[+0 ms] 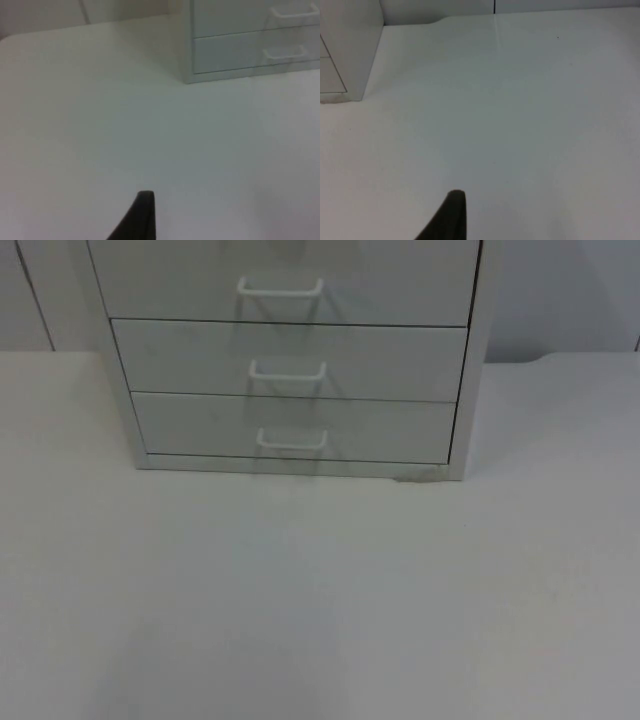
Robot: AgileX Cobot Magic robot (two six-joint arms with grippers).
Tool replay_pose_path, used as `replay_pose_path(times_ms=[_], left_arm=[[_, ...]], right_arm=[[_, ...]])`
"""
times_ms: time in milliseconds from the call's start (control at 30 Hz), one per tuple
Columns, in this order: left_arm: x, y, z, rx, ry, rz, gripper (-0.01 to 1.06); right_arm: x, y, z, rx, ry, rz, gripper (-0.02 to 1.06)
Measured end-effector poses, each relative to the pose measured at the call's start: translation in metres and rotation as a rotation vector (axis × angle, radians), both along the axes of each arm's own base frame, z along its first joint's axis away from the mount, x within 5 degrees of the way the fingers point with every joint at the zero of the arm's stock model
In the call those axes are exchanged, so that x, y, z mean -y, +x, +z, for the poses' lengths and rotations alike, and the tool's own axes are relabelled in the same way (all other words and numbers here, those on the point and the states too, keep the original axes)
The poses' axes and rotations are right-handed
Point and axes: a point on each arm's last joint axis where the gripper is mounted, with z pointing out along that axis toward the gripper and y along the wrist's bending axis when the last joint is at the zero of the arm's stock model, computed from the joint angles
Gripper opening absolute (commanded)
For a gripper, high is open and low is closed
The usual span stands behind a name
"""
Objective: Open the drawer with the left hand, place the block into the drawer with the right hand, then close the drawer with the left hand.
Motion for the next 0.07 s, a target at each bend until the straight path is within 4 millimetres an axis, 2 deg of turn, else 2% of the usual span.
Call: replay_pose_path(times_ms=[67], left_arm=[[0.0004,0.0002,0.0000,0.000,0.000,0.092,1.04]], right_arm=[[0.0000,0.0000,0.0000,0.000,0.000,0.000,1.04]])
